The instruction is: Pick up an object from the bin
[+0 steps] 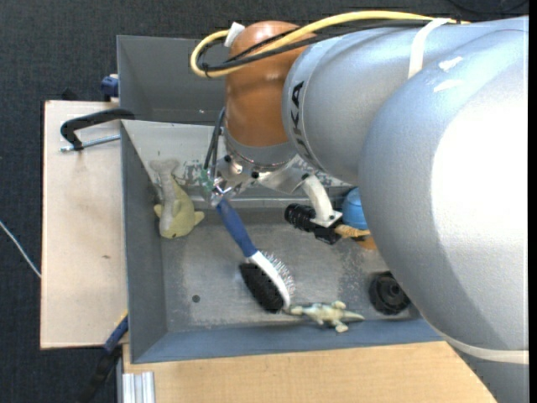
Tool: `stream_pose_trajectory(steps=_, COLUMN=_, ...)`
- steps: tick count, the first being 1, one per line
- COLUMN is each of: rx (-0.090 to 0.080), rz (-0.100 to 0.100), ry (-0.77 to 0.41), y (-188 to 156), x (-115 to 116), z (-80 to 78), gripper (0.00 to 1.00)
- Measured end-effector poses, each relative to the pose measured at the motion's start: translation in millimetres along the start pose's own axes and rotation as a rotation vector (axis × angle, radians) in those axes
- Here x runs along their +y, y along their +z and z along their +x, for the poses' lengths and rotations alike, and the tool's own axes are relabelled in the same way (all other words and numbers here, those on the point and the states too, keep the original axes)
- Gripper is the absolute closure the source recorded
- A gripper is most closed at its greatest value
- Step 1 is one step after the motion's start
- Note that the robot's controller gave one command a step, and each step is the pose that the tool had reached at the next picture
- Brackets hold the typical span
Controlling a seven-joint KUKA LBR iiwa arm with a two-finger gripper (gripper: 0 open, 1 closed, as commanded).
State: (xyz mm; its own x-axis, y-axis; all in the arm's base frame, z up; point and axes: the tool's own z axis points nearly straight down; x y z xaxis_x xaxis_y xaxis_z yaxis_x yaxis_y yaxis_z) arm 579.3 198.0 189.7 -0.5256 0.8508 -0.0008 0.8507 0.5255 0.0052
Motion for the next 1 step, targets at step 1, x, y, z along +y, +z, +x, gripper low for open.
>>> stream_pose_trajectory(steps=1, rx=-0.001, rz=-0.001, ry=-0.006, y=-38.8, x=2.5, z=-9.0, gripper=1.00)
